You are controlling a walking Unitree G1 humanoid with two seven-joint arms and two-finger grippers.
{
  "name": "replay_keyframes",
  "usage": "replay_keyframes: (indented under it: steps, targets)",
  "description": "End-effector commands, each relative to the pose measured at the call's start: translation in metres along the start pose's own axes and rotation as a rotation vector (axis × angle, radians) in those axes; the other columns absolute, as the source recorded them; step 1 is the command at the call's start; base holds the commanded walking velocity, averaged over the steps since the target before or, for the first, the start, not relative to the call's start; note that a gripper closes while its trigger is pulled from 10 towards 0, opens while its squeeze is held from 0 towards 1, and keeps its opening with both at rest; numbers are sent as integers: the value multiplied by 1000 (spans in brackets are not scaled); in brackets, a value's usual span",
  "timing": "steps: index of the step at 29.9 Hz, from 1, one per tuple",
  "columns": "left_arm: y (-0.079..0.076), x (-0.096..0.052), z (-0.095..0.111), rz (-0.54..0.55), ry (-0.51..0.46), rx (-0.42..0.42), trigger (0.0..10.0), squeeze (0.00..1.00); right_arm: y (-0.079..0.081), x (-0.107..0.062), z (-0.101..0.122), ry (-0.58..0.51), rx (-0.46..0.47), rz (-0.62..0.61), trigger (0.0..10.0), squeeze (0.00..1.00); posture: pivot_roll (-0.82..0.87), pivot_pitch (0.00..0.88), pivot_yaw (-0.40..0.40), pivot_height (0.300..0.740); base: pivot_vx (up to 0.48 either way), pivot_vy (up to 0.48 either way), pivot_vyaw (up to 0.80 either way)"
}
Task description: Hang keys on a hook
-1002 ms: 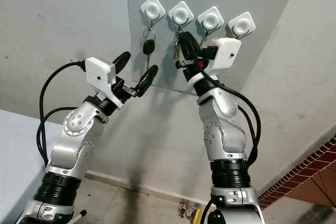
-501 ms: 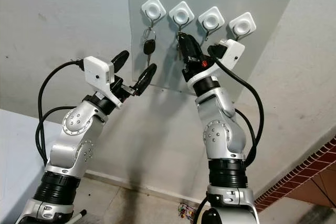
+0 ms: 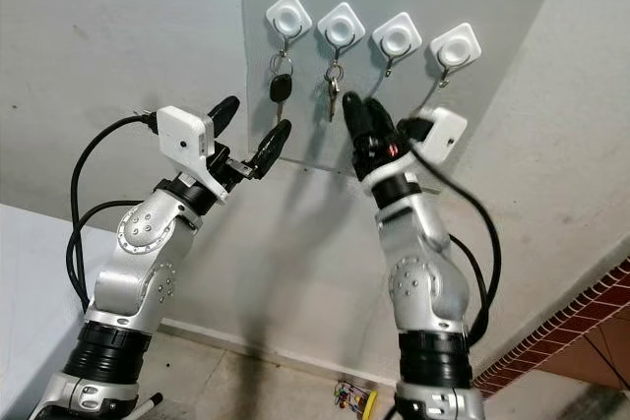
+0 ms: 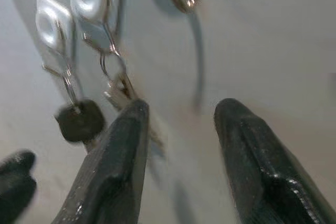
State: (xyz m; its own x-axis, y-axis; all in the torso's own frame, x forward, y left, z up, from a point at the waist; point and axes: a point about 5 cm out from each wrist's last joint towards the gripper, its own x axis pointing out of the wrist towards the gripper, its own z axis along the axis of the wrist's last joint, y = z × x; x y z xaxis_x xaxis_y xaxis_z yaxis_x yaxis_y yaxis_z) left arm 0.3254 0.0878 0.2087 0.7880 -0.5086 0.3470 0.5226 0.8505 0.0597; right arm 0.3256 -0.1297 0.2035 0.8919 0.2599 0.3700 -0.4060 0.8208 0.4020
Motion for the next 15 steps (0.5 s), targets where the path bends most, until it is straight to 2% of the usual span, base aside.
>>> replay_keyframes:
  steps: [1,3,5,6,8,11,12,15]
  targets:
    - [3,-2,-5,28,18,-2,10000,0,-3,-7,0,-2,-67,-6,10000,1000,32,0,-56,740,0,0,0]
    - [7,-7,-15,74,53,-29,10000,0,-12,-22,-11,33,-114,-55,10000,1000,29,0,-54,740,0,0,0]
    - [8,-9,-18,92,67,-43,10000,0,-15,-26,-14,45,-139,-73,10000,1000,29,0,-54,740,0,0,0]
    - [10,-13,-28,121,103,-76,10000,0,-22,-38,-22,68,-173,-121,10000,1000,24,0,-55,740,0,0,0]
    - [10,-15,-31,128,117,-81,10000,0,-25,-41,-24,73,-178,-141,10000,1000,24,0,-55,740,0,0,0]
    - [12,-25,-50,156,175,-74,10000,0,-38,-58,-33,102,-226,-237,10000,1000,9,0,-47,740,0,0,0]
    - [13,-29,-57,178,206,-110,10000,0,-42,-62,-35,111,-242,-275,10000,1000,9,0,-47,740,0,0,0]
    - [14,-35,-62,185,215,-136,10000,0,-46,-69,-36,114,-262,-322,10000,1000,1,0,-41,740,0,0,0]
